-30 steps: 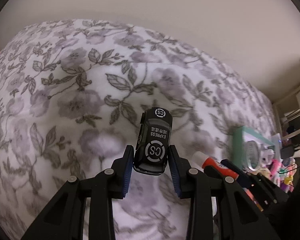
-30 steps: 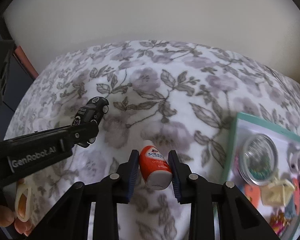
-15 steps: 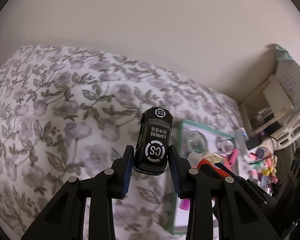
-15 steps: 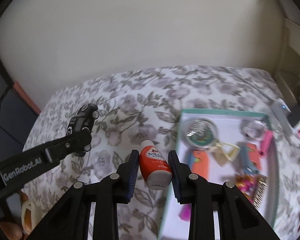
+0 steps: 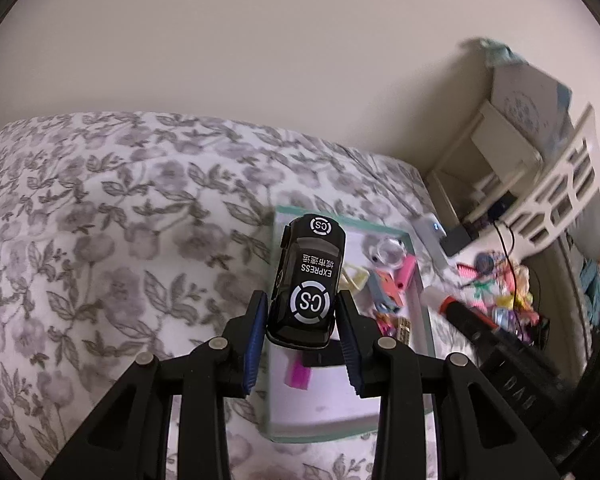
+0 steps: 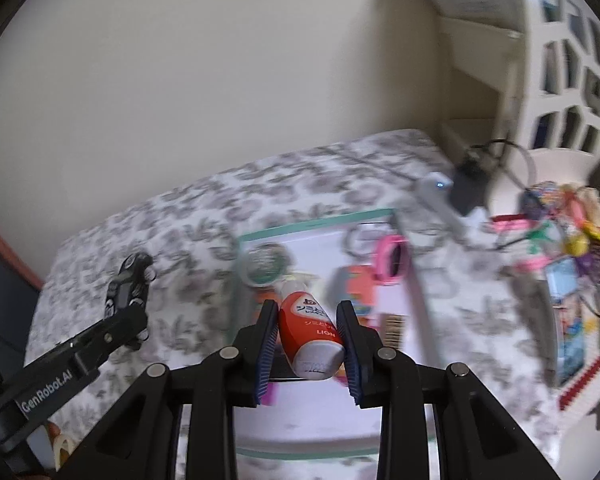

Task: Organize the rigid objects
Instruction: 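Lift the car and bottle and carry them over the tray with both tools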

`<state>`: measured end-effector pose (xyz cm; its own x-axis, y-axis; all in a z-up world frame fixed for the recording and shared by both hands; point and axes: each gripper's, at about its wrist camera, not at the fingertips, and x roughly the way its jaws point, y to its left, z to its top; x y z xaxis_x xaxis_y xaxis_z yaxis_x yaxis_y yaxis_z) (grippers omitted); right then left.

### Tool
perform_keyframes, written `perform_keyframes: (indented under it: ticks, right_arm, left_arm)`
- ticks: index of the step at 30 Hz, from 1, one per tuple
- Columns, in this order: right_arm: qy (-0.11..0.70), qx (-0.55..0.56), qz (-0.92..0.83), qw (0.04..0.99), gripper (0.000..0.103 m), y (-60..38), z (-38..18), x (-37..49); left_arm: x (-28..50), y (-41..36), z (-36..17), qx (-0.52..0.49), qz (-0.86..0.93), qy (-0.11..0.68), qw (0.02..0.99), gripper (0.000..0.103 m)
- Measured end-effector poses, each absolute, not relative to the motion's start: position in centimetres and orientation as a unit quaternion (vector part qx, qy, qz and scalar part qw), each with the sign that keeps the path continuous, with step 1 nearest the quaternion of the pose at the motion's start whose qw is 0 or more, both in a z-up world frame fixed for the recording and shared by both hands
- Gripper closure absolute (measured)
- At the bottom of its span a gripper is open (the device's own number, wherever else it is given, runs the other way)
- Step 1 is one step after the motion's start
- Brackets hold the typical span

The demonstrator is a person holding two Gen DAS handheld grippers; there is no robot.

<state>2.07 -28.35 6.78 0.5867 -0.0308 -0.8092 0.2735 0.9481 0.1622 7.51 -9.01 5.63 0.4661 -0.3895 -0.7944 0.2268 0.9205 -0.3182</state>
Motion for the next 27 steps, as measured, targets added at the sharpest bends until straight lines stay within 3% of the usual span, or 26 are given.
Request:
perform_keyframes:
  ticks: [6, 21, 27]
  right_arm:
    - [0.459, 0.131, -0.127, 0.870, 0.071, -31.0, 5.8, 1.2]
    - [0.583, 0.126, -0.128, 0.793, 0.072, -31.3, -3.6, 2.9]
    - [0.596, 0.130, -0.126, 0.782, 0.072, -31.5, -4.5, 2.7]
  left_arm:
    - [6.5, -12.0, 3.8, -0.055, -0.211, 0.505, 0.835, 0.068]
    - [5.3, -15.7, -3.6, -0.023, -0.229, 0.599, 0.767, 0.068]
    - [5.1, -16.0, -4.1, -0.013, -0.225, 0.602, 0.766, 0.068]
